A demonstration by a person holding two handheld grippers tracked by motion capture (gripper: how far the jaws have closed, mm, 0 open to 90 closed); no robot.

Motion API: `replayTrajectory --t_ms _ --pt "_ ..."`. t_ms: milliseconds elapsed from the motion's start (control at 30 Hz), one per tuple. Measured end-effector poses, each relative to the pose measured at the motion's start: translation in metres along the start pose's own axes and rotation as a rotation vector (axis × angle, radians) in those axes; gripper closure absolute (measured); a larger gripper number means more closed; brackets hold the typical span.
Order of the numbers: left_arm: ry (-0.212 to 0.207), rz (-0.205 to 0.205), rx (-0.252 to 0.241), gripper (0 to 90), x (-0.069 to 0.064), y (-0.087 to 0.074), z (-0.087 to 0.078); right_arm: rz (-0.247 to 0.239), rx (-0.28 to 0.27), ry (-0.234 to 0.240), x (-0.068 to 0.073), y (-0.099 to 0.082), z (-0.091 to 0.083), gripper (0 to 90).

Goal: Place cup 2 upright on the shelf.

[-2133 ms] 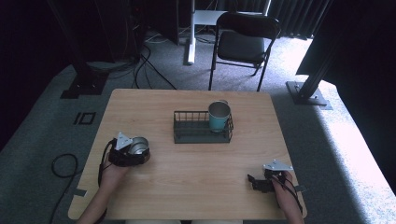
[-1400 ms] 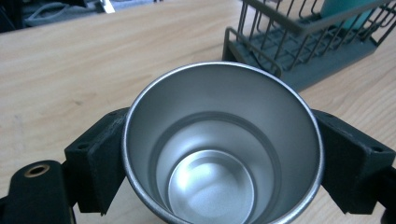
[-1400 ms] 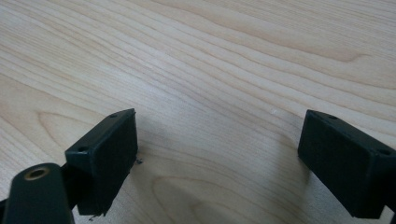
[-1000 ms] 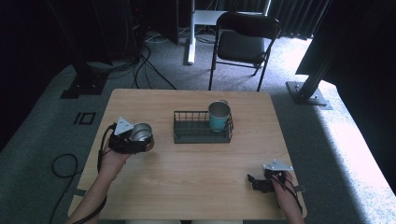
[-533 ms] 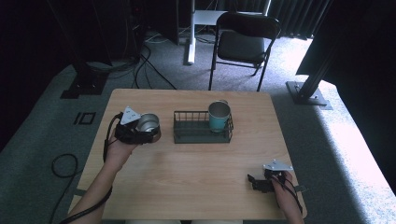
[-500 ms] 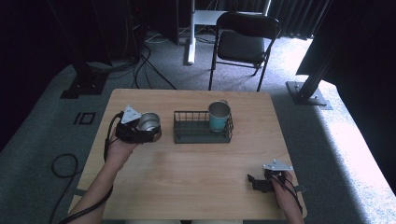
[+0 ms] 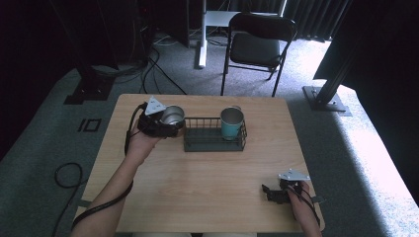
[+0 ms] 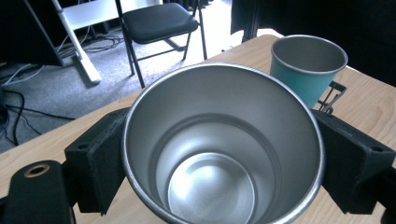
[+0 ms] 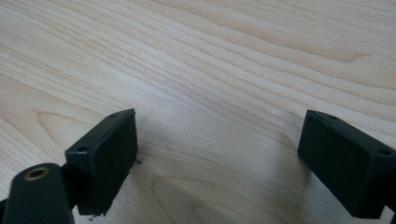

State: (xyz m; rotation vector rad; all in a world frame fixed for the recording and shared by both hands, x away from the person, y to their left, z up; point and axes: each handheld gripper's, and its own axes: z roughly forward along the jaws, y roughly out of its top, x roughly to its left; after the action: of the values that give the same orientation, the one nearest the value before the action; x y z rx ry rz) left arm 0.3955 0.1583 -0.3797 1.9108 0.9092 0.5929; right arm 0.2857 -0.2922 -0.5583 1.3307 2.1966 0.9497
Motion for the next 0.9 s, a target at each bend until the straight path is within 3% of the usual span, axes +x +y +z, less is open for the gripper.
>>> replayTrajectory --t_ms 133,433,567,667,900 --pt "0.003 0.005 0.006 14.1 -0.004 0.002 0.008 0.0 0.0 0.0 0.0 0.0 0.0 11.5" --pt "-0.044 0.013 0.018 14.1 -0.021 0.009 0.039 0.0 0.0 0.0 0.0 0.0 0.0 11.5" --pt "-0.07 -0.007 0.014 14.1 -0.024 0.01 0.053 0.0 0.0 0.0 0.0 0.0 0.0 11.5" --pt "-0.062 0.007 0.02 14.1 -0.027 0.009 0.063 0.0 0.0 0.0 0.0 0.0 0.0 11.5" --pt "-0.074 -0.037 0.024 14.1 -0.027 0.005 0.084 0.0 0.0 0.0 0.0 0.0 0.0 11.5"
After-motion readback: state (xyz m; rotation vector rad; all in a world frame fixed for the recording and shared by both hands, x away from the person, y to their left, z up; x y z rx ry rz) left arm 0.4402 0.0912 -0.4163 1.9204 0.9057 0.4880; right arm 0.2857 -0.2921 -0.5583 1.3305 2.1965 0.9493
